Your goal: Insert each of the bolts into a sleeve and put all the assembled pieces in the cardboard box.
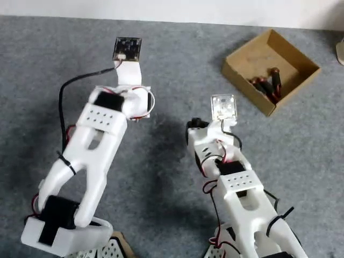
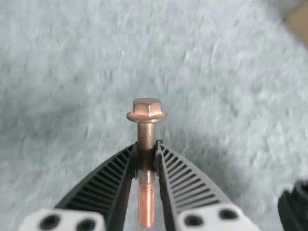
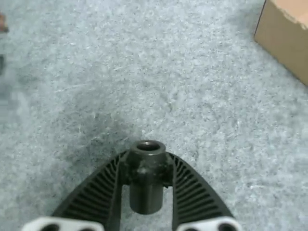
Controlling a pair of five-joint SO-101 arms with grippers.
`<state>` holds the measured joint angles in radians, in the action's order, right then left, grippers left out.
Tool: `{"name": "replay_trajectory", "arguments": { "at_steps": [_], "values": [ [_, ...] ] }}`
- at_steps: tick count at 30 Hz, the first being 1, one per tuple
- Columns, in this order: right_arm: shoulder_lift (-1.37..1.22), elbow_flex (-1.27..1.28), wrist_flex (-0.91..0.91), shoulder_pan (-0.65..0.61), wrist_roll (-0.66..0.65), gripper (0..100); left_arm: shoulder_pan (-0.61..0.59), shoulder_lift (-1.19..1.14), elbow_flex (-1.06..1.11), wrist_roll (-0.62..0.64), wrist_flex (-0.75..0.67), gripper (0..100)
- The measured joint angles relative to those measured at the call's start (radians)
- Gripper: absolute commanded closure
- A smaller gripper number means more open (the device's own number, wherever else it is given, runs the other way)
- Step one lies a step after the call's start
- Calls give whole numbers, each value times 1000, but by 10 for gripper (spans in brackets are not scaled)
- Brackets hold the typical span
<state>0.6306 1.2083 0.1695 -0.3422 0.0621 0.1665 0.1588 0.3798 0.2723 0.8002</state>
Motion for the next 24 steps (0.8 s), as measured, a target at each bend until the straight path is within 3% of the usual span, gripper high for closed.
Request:
{"name": "replay_trajectory", "arguments": {
  "at_steps": [5, 14, 24],
  "values": [
    [0, 147, -115, -97, -141, 994, 0, 2, 31, 14, -74, 994],
    [6, 451, -789, -196, -382, 994, 0, 2, 31, 69, -83, 994],
    [11, 456, -850, -198, -408, 994, 55, 5, 58, 149, -83, 994]
  ]
}}
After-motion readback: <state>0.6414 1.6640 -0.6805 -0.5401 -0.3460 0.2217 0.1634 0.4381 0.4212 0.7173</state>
